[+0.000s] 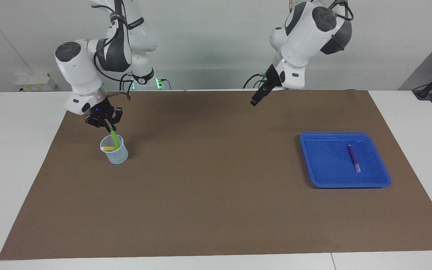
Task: Right arm passes pens to left for tray arrangement
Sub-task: 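Lift the green pen with the right gripper while the left gripper advances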
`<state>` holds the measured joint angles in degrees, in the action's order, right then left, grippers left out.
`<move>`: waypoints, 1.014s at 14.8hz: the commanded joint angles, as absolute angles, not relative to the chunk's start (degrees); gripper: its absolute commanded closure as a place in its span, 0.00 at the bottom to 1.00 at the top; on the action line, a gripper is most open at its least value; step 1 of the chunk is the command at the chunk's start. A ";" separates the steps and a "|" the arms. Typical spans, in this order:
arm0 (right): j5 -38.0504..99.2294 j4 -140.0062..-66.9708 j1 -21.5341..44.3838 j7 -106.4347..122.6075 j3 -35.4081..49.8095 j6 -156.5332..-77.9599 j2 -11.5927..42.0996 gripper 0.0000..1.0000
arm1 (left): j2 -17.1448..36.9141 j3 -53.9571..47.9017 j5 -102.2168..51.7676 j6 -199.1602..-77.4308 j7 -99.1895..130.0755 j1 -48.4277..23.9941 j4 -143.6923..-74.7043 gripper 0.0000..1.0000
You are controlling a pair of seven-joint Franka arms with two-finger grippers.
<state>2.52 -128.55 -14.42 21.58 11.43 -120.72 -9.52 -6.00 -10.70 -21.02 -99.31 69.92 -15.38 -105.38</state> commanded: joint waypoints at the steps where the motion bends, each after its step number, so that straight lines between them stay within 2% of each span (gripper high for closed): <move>1: 1.14 -125.87 -14.68 22.67 11.60 -116.12 -10.63 1.00 | -6.33 -12.12 -24.51 -99.84 75.49 -15.82 -102.75 0.00; 7: 1.14 -117.87 -14.77 24.69 11.43 -105.31 -10.98 1.00 | -6.76 -13.80 -27.07 -101.78 79.54 -15.91 -102.22 0.00; 11: 2.37 -113.83 -14.68 25.75 11.34 -99.77 -11.69 1.00 | -9.31 -13.71 -26.90 -103.53 78.93 -15.91 -106.95 0.00; 15: 8.77 -112.59 -14.24 28.21 11.43 -97.74 -11.69 1.00 | -9.40 -13.71 -26.89 -103.80 79.10 -15.82 -107.22 0.00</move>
<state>5.65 -113.12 -14.37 25.91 11.40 -98.93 -11.55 -7.21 -14.09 -26.20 -102.33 78.56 -15.49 -104.74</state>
